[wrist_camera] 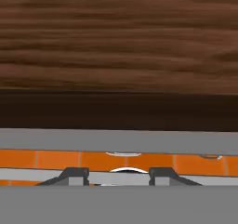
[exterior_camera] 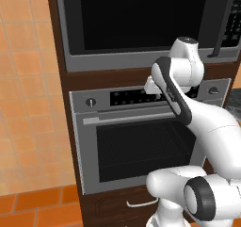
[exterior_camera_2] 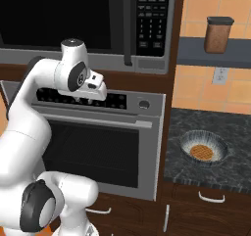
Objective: Open the microwave, place the bowl with waffle inside the microwave, then close the microwave door and turn it on.
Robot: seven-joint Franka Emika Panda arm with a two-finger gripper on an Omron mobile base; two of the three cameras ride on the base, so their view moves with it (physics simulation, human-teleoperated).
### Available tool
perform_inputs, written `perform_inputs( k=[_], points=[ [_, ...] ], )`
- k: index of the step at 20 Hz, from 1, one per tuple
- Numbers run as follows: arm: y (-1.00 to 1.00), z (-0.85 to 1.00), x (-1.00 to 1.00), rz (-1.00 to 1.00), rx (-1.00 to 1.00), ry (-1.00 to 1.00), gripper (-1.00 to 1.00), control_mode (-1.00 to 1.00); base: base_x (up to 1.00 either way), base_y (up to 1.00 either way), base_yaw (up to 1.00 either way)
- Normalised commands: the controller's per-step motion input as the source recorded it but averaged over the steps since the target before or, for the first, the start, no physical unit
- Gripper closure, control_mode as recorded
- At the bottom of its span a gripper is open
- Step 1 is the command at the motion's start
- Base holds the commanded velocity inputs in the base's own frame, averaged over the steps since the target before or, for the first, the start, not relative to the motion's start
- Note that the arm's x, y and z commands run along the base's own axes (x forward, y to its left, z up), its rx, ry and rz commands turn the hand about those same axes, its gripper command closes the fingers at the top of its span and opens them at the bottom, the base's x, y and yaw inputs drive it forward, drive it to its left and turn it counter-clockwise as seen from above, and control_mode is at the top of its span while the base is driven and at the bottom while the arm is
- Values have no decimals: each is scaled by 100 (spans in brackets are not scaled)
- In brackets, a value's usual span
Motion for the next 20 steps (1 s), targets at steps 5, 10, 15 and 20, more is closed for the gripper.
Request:
perform_inputs(
  k=[5, 10, 15, 20],
  points=[
    [-4, 0, -53, -2, 0, 0, -100, -100, 0, 0, 0],
    [-16, 25, -42, 0, 0, -12, -100, -100, 0, 0, 0],
    [-32, 43, -5, 0, 0, -21, -100, -100, 0, 0, 0],
    [-46, 57, 0, 0, 0, -17, -100, -100, 0, 0, 0]
  ],
)
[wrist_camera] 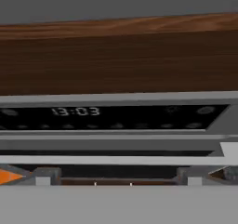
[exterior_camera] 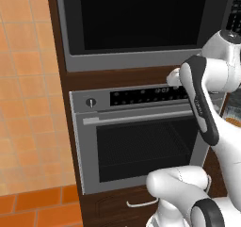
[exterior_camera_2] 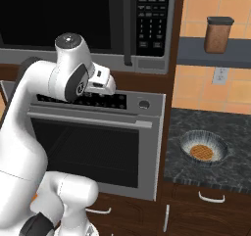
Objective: Open the microwave, place the bowl with waffle inside the microwave, then close the microwave door and turn it on.
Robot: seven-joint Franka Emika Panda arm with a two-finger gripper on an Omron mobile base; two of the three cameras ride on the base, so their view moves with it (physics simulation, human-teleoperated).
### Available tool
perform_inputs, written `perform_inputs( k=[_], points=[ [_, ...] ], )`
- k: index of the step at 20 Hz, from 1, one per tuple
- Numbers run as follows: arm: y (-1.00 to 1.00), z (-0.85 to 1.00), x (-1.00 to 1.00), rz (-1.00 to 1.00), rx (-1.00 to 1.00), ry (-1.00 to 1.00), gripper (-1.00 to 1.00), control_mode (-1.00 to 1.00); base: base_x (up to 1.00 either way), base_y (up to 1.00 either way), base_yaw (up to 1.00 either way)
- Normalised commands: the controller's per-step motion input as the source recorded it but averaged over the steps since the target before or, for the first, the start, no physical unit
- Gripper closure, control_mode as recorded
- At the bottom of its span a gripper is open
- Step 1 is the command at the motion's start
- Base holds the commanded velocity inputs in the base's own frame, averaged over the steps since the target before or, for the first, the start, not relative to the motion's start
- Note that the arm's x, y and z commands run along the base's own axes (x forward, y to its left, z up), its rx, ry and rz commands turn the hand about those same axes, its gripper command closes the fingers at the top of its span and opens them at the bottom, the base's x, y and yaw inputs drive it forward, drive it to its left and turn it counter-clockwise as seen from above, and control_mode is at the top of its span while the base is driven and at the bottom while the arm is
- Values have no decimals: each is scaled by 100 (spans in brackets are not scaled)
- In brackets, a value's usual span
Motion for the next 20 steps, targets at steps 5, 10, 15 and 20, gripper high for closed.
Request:
perform_inputs(
  k=[5, 10, 15, 20],
  points=[
    [-30, 67, -9, -1, -2, -19, -100, -100, 0, 0, 0],
    [-31, 57, 0, 0, -4, -16, -100, -100, 0, 0, 0],
    [-39, 45, 0, -1, -2, -7, -100, -100, 0, 0, 0],
    [-42, 32, 0, 0, 0, -12, -100, -100, 0, 0, 0]
  ],
)
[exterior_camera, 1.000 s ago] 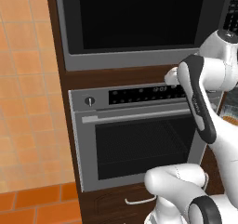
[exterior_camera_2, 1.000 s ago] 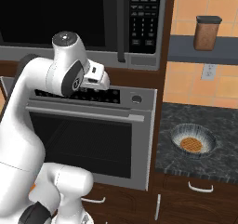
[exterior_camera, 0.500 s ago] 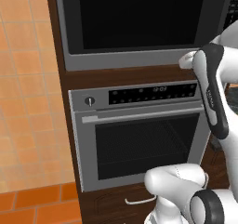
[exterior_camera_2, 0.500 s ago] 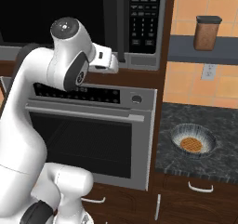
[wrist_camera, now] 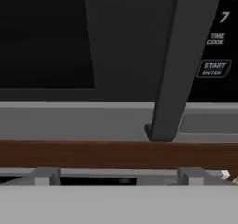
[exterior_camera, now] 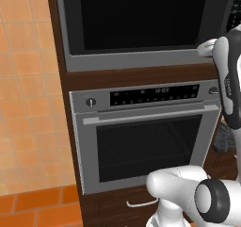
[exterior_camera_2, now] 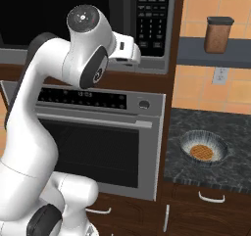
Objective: Open the microwave, place the bowl with waffle inside the microwave, then close the microwave door and turn it on.
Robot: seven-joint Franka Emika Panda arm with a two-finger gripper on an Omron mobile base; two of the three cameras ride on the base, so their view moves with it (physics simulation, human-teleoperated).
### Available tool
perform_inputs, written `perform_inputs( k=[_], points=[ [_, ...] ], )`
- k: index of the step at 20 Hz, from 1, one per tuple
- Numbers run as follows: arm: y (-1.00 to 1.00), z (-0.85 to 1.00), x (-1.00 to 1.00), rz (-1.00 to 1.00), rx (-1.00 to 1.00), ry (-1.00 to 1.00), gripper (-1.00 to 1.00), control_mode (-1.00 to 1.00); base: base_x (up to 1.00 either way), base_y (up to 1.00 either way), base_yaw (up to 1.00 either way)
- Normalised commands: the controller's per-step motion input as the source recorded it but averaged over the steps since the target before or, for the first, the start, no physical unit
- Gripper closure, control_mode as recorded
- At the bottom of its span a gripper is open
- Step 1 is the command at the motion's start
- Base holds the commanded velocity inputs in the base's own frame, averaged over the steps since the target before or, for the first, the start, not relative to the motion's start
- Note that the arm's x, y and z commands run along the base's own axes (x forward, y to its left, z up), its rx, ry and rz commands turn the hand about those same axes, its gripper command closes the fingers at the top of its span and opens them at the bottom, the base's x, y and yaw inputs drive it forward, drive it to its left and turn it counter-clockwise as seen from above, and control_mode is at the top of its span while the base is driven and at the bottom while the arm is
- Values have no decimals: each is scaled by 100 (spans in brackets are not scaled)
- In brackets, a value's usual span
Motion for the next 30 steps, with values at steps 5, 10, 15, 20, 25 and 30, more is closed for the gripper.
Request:
perform_inputs(
  k=[5, 10, 15, 20, 25, 30],
  points=[
    [-38, 33, 13, 0, 0, -7, -100, -100, 0, 0, 0],
    [-21, 30, 35, 0, 0, 0, -100, -100, 0, 0, 0],
    [-15, 1, 51, 0, 0, -2, -100, -100, 0, 0, 0],
    [0, -8, 44, 0, 0, -17, -100, -100, 0, 0, 0],
    [15, -30, 49, 0, 0, -30, 100, -100, 0, 0, 0],
    [45, -13, 83, 0, 0, -9, 100, -100, 0, 0, 0]
  ],
)
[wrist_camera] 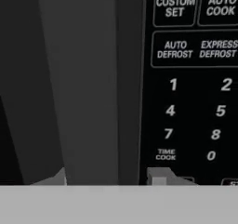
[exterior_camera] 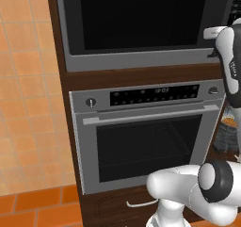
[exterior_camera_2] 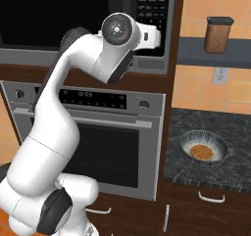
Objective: Open the microwave, place the bowl with waffle inside the microwave, then close the microwave door and turn it on.
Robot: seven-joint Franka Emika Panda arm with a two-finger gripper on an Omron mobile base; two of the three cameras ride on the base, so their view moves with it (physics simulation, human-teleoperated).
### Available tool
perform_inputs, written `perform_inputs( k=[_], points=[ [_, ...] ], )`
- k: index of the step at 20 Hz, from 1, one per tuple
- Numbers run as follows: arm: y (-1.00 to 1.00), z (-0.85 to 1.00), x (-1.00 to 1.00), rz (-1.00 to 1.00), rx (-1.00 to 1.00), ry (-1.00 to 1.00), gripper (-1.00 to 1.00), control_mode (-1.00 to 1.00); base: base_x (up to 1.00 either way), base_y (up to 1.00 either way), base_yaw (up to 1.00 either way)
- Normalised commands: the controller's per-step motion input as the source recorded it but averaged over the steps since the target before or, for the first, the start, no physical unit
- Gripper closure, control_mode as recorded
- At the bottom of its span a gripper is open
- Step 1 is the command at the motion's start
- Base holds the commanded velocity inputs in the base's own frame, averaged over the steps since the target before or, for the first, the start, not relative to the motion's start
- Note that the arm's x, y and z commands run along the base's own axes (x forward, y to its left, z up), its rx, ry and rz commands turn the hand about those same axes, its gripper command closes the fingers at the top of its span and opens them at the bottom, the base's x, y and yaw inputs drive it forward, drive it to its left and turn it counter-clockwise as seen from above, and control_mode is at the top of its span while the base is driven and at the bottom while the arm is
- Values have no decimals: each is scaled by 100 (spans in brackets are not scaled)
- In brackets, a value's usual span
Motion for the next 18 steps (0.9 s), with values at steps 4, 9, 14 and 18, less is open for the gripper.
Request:
perform_inputs(
  k=[4, 9, 14, 18],
  points=[
    [96, 0, 1, 10, 0, 0, 100, -100, 0, 0, 0],
    [100, 0, -38, 11, 0, 0, 100, -100, 0, 0, 0],
    [100, 14, -74, 5, 0, 0, 100, -100, 0, 0, 0],
    [100, 18, -99, 0, 0, -1, 100, -100, 0, 0, 0]
  ],
)
